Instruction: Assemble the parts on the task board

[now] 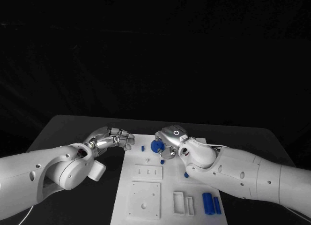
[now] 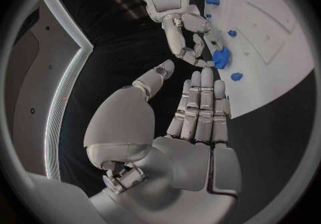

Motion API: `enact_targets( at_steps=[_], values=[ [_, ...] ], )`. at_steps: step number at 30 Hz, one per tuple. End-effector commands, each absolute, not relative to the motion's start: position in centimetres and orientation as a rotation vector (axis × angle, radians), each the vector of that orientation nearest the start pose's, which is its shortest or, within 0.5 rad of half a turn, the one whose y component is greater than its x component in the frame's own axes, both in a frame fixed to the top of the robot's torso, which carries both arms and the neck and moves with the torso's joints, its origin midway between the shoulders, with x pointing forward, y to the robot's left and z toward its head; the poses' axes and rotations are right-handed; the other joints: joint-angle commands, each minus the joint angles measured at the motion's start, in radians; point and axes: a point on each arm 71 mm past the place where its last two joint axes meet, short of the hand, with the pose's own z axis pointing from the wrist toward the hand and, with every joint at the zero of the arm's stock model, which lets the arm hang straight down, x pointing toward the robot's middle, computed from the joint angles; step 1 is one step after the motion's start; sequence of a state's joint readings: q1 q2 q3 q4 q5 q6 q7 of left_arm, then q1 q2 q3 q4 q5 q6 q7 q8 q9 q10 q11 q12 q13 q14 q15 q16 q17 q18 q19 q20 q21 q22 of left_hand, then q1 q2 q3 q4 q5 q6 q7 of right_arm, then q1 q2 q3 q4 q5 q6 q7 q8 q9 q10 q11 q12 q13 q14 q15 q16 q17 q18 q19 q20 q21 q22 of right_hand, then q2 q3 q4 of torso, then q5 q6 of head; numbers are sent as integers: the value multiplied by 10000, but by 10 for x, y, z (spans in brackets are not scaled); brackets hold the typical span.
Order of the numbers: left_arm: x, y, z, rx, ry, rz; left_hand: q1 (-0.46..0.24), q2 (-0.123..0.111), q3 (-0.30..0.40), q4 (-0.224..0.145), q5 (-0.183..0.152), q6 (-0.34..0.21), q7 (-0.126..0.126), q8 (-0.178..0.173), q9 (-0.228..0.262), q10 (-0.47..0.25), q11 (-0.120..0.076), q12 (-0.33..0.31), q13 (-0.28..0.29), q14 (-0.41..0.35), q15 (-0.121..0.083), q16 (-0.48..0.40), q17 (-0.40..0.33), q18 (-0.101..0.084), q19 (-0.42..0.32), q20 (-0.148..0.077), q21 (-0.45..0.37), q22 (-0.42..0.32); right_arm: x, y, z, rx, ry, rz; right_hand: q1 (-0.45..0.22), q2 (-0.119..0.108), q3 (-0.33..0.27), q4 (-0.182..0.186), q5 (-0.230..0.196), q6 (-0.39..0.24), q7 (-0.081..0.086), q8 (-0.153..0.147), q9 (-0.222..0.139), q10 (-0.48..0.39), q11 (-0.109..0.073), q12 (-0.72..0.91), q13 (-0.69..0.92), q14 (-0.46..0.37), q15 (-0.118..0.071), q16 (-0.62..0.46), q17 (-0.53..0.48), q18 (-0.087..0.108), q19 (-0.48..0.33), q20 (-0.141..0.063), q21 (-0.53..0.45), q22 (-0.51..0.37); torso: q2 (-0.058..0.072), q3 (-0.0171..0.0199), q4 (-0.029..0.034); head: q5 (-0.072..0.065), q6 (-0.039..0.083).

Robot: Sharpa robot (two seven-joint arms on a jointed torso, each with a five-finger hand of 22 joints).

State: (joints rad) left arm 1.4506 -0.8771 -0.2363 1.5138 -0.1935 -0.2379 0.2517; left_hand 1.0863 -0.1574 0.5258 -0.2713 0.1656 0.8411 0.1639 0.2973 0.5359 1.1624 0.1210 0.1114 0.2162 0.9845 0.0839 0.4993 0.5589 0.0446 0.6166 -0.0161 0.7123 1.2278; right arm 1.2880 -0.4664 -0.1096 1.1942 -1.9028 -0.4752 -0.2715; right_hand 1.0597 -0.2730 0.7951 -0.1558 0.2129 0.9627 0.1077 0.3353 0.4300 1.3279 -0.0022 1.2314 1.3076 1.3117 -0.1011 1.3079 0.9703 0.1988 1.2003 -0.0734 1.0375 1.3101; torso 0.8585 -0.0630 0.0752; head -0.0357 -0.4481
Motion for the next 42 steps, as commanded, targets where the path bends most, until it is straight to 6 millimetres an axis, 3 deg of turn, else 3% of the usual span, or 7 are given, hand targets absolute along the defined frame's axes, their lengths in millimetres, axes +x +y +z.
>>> enact_targets(
  at_steps=[1, 19, 28, 42],
  values=[
    [504, 224, -133, -7823, 16261, -13910, 50, 27, -55, -22, -67, 41, 54, -58, -10, 71, 7, -62, 8, 62, 9, -42, 9, -117, -67, 16, -57, -11, 540, -95, -162, -4928, 13034, 3674, 115, -12, 43, 1, -31, 181, 14, -11, 75, 73, -5, 46, 980, -3, -90, -46, 9, 630, 18, -48, 67, 130, -7, 14, -8, 31, -22],
    [504, 223, -133, -7811, 16275, -13918, 55, 28, -59, -27, -76, 42, 54, -62, -12, 76, 7, -78, 9, 64, 9, -49, 13, -117, -70, 15, -58, -11, 546, -93, -167, -4948, 13209, 3458, 109, -88, 35, 46, -215, 12, 66, -126, 22, -108, 44, -210, 868, -11, -48, -100, 19, 630, -17, -41, 38, 122, -11, 24, -30, 67, -22],
    [505, 222, -133, -7811, 16291, -13917, 55, 28, -61, -27, -78, 39, 55, -65, -13, 77, 8, -84, 10, 65, 9, -52, 15, -117, -70, 15, -59, -11, 547, -93, -171, -4939, 13406, 3514, 98, -201, -30, -41, -141, -729, 293, -550, -178, -425, 256, -655, 658, -19, 150, -179, 37, 630, -75, -5, -10, 117, -8, 13, -12, 60, -42],
    [506, 223, -133, -7829, 16291, -13872, 46, 23, -69, -21, -82, 29, 60, -76, -17, 77, 12, -101, 10, 66, 9, -58, 19, -116, -63, 14, -56, -10, 548, -95, -173, -4715, 13658, 3589, -97, -224, -253, -99, -96, -1025, 376, -696, -244, -499, 337, -740, 617, -19, 229, -202, 71, 630, -83, 33, -18, 123, -17, 29, -39, 83, -59]
  ],
)
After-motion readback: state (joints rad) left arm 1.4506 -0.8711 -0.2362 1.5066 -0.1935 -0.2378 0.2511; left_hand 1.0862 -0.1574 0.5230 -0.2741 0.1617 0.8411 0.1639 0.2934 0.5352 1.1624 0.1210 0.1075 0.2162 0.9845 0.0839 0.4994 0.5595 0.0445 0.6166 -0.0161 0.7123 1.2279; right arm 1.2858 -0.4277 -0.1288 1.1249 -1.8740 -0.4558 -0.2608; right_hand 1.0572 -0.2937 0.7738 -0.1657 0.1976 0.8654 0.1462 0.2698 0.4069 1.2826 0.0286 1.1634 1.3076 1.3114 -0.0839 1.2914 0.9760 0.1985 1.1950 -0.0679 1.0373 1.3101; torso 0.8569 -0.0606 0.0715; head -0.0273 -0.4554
